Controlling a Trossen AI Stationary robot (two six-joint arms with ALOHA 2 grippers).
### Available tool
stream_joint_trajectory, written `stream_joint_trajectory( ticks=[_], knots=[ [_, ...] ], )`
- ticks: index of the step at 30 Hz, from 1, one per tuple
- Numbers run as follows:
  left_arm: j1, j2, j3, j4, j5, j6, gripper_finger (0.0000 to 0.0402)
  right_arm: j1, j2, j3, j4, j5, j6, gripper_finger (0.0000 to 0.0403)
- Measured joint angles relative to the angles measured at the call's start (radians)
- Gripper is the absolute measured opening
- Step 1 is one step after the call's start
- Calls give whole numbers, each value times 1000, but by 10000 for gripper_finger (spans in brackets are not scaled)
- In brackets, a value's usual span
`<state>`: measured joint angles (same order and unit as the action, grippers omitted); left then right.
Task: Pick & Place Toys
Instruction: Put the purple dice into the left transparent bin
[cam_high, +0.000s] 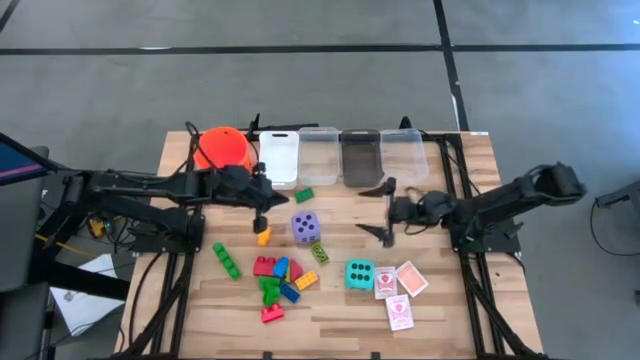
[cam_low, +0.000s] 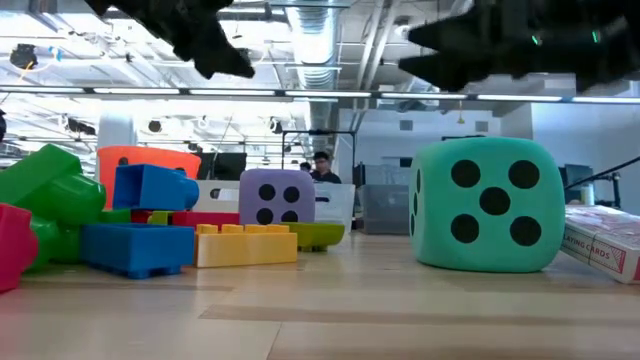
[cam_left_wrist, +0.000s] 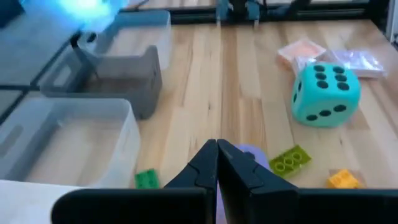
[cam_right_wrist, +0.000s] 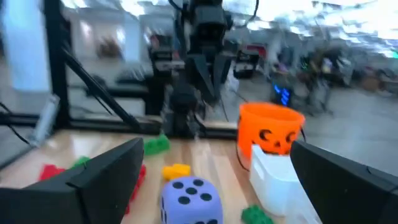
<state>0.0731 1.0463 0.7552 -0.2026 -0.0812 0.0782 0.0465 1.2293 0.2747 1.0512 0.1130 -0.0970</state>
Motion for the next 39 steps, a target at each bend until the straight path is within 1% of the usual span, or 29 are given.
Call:
stream_joint_trajectory(
  ticks=[2,4,5,7,9,10,12,14,15,17,19,20,23,27,31,34,39],
  knots=[
    [0,18,2,97,0,25,0,-62,34,-40,77,-95,56,400],
    [2,35,0,143,-1,45,0,-110,83,-40,90,-170,114,400],
    [4,45,1,172,0,50,0,-127,112,-34,92,-200,133,400],
    [5,71,1,177,0,64,0,-145,170,-16,102,-246,154,400],
    [7,79,-31,183,3,58,0,-146,234,23,131,-271,158,400],
    [7,85,-62,241,13,46,0,-143,267,43,143,-273,157,400],
    [7,73,-163,359,53,12,0,-138,322,87,155,-274,150,400],
    [4,61,-277,543,89,-28,0,-136,362,138,154,-280,150,400],
    [4,36,-338,640,91,-36,0,-137,371,154,148,-299,148,400],
    [6,-21,-450,814,85,-52,0,-137,392,196,117,-334,132,400],
    [6,-74,-544,930,36,-59,0,-143,401,222,88,-350,117,400],
    [6,-106,-587,956,9,-65,0,-150,400,229,83,-351,116,400],
    [7,-188,-671,987,-26,-94,0,-175,398,247,60,-350,121,400],
    [7,-232,-724,979,-98,-118,0,-203,398,247,48,-349,123,400],
    [7,-226,-731,986,-181,-105,0,-203,416,248,30,-349,124,400],
    [7,-197,-733,978,-191,-112,0,-198,445,248,20,-349,117,400],
    [7,-129,-733,980,-191,-184,0,-216,503,254,35,-345,90,400]
  ],
)
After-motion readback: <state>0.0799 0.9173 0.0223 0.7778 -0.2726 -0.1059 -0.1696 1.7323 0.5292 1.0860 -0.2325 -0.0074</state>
